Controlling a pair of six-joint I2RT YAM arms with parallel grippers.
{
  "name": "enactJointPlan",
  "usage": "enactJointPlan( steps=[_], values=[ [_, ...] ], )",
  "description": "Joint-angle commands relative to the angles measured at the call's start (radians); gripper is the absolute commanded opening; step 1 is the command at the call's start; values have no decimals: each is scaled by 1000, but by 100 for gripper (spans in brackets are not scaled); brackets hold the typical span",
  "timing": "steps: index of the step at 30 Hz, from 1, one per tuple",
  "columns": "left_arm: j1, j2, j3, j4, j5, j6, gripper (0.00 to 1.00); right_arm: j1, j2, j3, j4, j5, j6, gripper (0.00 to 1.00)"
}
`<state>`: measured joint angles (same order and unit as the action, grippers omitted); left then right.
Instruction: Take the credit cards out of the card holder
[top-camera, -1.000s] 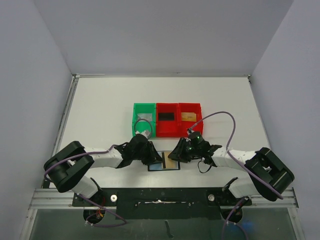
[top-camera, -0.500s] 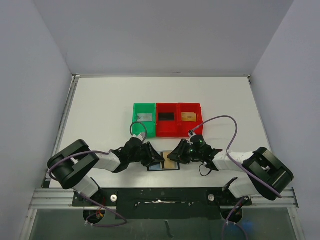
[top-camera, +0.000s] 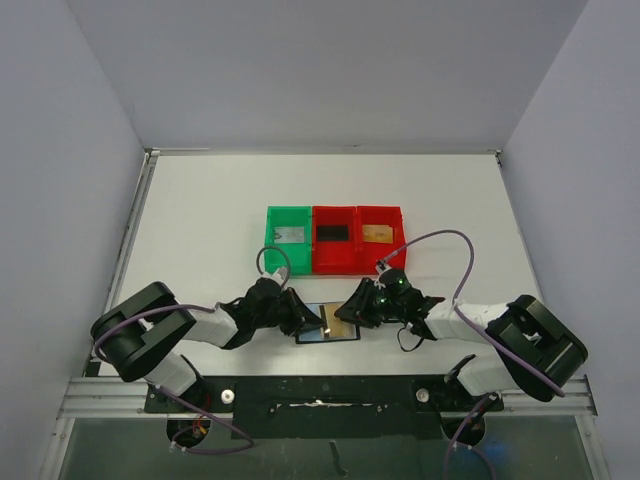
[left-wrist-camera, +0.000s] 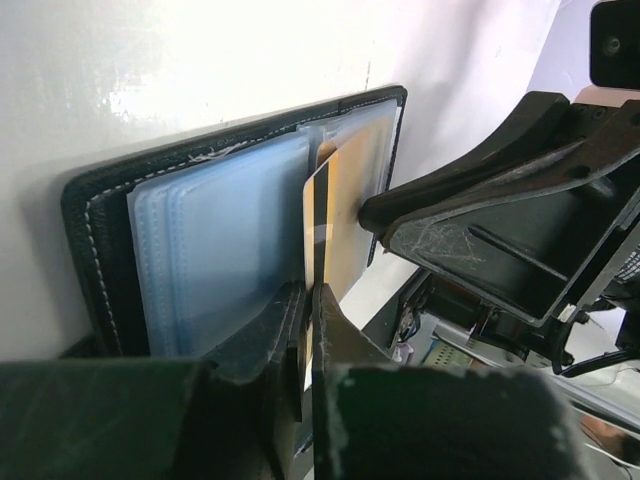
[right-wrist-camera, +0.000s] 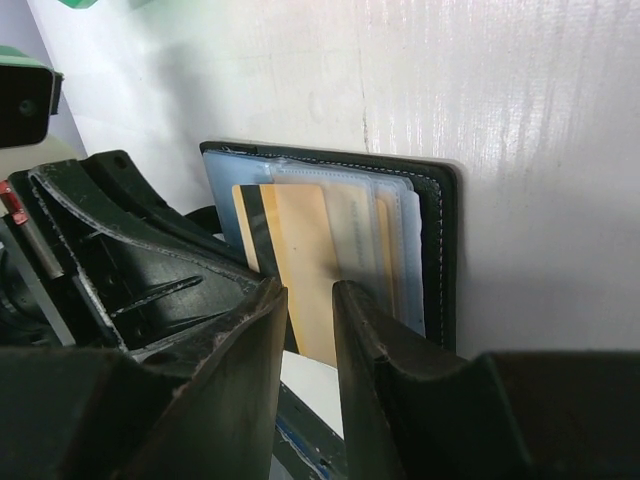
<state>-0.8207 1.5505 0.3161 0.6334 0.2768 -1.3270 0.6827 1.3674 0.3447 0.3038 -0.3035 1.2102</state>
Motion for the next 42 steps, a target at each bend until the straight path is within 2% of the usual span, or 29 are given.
enactJointPlan(
  steps=[1,6,12,16,25,32,37,42],
  values=[
    [10,-81,23,-112,-36,52,0,10,-6,14,-186,80,-64,29],
    [32,-162,49,-277,-64,117,0,4,-12,40,-229,93,-88,29],
    [51,-247,77,-390,-65,198,0,3,-33,80,-251,82,-129,30],
    [57,-273,100,-417,-42,237,0,3,-98,113,-261,84,-169,38],
    [57,-355,104,-387,-34,241,0,-8,-263,111,-238,127,-201,58],
    [57,-435,106,-362,-46,266,0,-12,-430,-46,-32,189,-153,82],
    [56,-471,97,-299,-35,276,0,-13,-541,-143,88,204,-149,82],
    [57,-490,75,-193,-3,256,0,-30,-623,-186,93,173,-145,82]
  ],
)
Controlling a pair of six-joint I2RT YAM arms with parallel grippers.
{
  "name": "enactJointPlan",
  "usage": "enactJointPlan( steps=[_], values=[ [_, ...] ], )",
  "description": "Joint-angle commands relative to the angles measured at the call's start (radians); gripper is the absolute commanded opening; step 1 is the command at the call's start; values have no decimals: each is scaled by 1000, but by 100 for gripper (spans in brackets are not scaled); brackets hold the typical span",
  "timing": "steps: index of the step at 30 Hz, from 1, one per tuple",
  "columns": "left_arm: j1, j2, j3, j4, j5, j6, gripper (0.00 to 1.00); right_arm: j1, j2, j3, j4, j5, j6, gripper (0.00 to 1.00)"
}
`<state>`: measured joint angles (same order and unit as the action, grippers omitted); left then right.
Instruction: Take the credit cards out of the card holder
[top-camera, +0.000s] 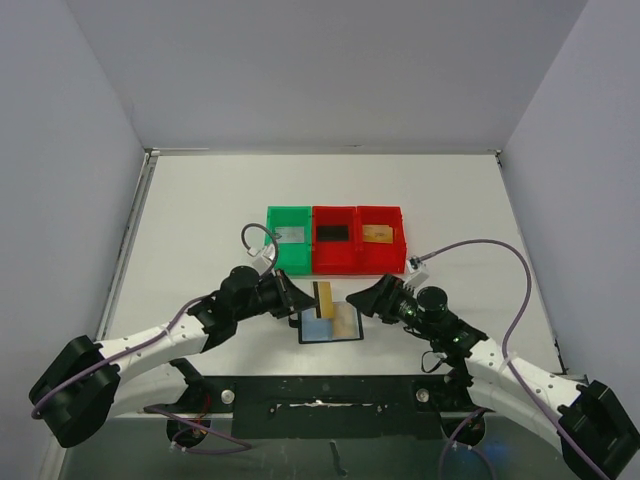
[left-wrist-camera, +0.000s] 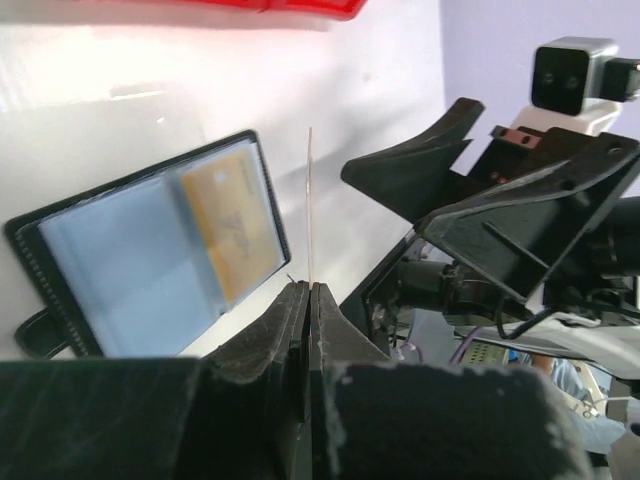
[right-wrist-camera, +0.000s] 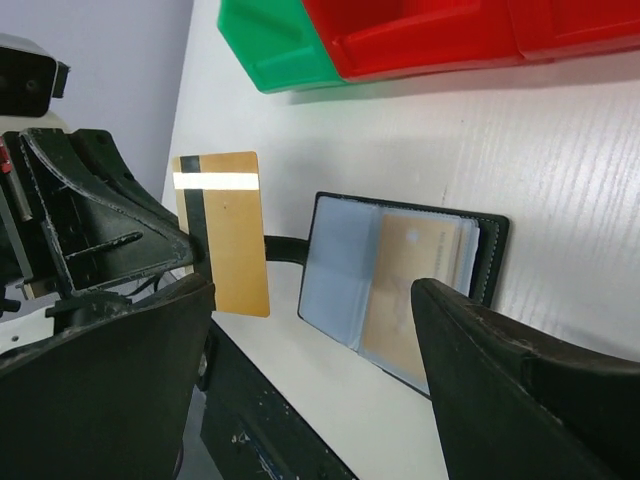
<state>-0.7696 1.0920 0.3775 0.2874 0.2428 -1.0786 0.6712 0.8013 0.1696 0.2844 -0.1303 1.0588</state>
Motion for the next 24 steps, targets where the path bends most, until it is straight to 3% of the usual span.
enactJointPlan(
  steps=[1,9,24],
  values=[
    [6,-33,14,167,39,4,0,-26,-66,-13,112,-22,10,82],
    [4,-26,12,304,109,-43,0,-173,-43,-34,282,-310,84,73],
    [0,21,24,400,175,-83,0,-171,116,54,507,-512,133,50]
  ],
)
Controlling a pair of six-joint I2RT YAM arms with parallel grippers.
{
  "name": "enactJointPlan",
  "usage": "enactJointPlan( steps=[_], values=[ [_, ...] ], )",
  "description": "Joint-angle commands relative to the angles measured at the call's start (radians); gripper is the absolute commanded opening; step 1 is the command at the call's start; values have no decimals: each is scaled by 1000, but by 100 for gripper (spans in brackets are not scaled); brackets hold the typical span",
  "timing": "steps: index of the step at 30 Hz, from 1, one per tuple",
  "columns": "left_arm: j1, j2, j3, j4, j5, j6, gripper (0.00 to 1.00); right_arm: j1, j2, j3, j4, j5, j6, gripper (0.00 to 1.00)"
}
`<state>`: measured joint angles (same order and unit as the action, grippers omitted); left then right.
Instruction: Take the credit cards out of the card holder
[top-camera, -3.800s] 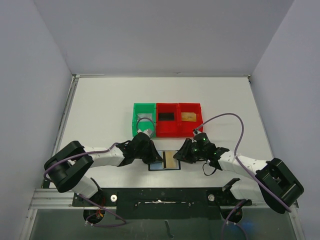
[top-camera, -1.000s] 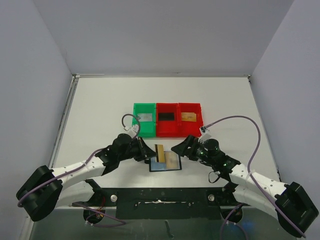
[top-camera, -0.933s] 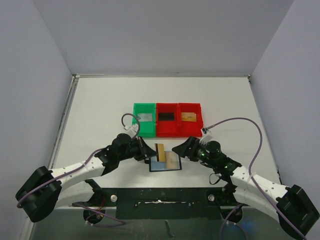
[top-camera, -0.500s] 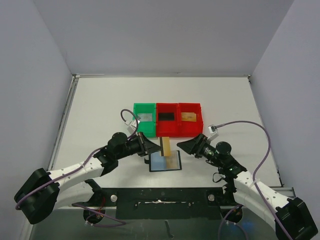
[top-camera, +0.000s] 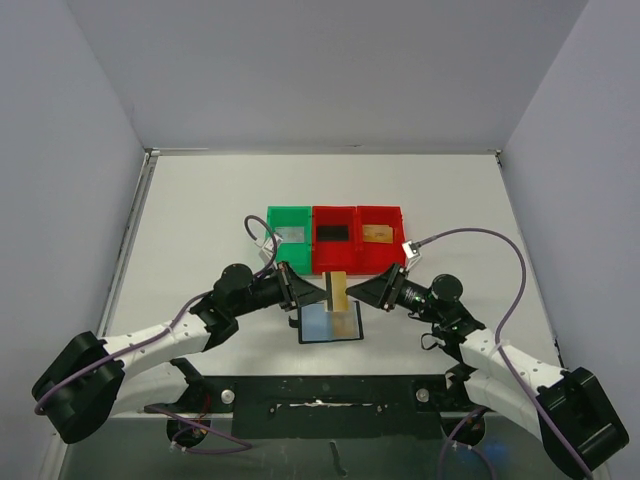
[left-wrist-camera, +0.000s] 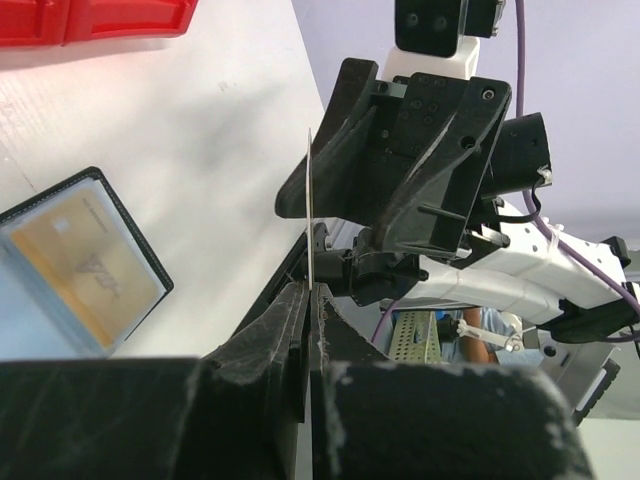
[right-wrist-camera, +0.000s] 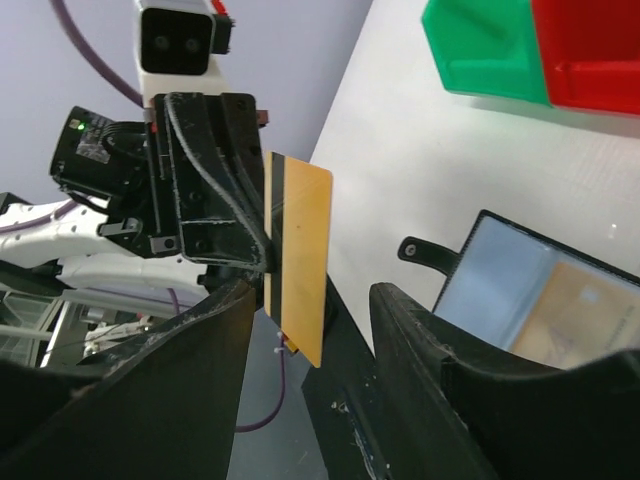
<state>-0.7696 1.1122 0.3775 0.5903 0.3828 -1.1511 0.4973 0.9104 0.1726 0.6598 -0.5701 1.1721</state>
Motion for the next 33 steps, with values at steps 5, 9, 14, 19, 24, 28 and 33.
enactJointPlan(
  steps=[5,9,14,19,24,28,33],
  values=[
    [0,-3,35,103,50,-7,0,4,19,57,137,-89,34,45],
    [-2,10,50,118,80,-5,0,5,40,59,159,-97,47,41],
    [-5,28,60,137,117,-7,0,7,77,50,251,-120,88,33],
    [-10,28,54,141,109,-8,0,11,104,50,290,-143,102,23],
    [-10,13,48,141,99,-13,0,10,108,39,306,-156,101,22],
    [-10,3,50,135,94,-15,0,11,112,36,333,-184,106,16],
    [-9,-10,50,126,90,-13,0,10,115,35,332,-201,104,19]
  ],
)
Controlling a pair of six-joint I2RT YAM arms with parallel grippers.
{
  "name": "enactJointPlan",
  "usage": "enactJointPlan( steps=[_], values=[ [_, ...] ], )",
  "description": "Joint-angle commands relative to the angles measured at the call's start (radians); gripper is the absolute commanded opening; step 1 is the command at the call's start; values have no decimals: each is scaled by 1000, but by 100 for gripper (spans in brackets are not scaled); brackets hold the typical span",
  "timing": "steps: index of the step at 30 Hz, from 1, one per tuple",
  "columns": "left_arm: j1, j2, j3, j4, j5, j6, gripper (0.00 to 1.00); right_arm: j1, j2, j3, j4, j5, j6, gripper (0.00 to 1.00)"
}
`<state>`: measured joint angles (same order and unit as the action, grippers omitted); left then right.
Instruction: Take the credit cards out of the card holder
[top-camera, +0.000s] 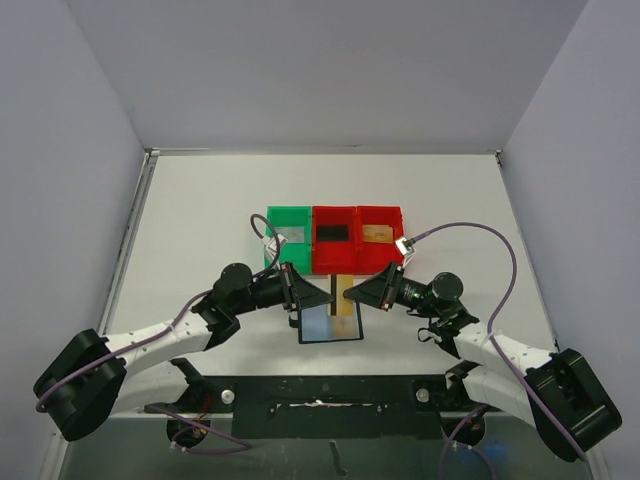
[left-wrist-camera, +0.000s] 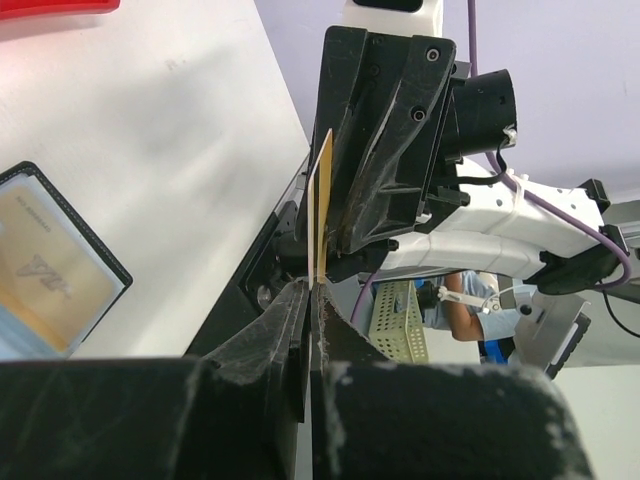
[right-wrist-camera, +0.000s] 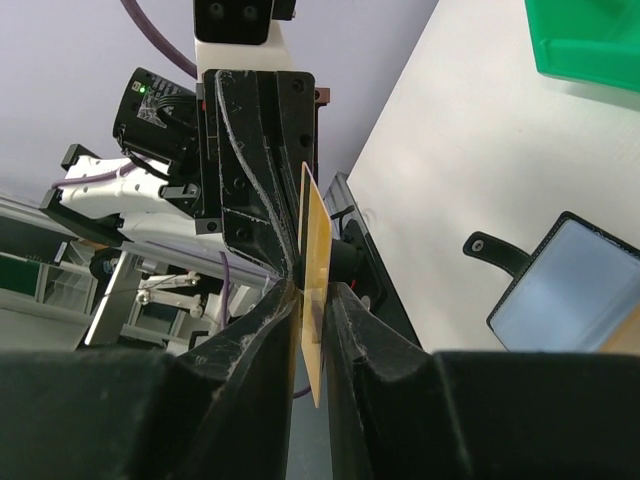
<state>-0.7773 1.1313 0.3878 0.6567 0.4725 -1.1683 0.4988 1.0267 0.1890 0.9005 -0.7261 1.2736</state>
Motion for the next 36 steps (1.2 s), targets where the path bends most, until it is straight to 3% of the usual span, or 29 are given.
enactJointPlan(
  steps=[1,6,9,14,18,21,24,28,32,36],
  values=[
    [-2,-32,40,57,0,4,0,8,-1,17,91,-46,3,19],
    [-2,-55,37,35,-30,10,0,9,-8,19,87,-59,3,14],
    [-2,-66,40,18,-34,19,0,10,-18,27,78,-64,1,0],
    [-2,-66,52,-9,-20,36,0,9,-49,35,43,-52,-17,0],
    [-2,-85,100,-165,-54,118,40,7,-115,67,-109,-9,-89,0],
    [-3,-136,167,-372,-140,225,58,4,-193,125,-351,58,-208,0],
    [-2,-180,243,-613,-258,335,67,-4,-280,201,-605,187,-348,0],
    [1,-225,330,-891,-439,445,69,-5,-385,284,-882,431,-508,0],
    [5,-268,371,-1048,-595,524,70,-8,-430,344,-1030,662,-671,0],
    [46,-282,386,-1140,-721,590,70,-8,-448,363,-1047,863,-865,0]
  ],
)
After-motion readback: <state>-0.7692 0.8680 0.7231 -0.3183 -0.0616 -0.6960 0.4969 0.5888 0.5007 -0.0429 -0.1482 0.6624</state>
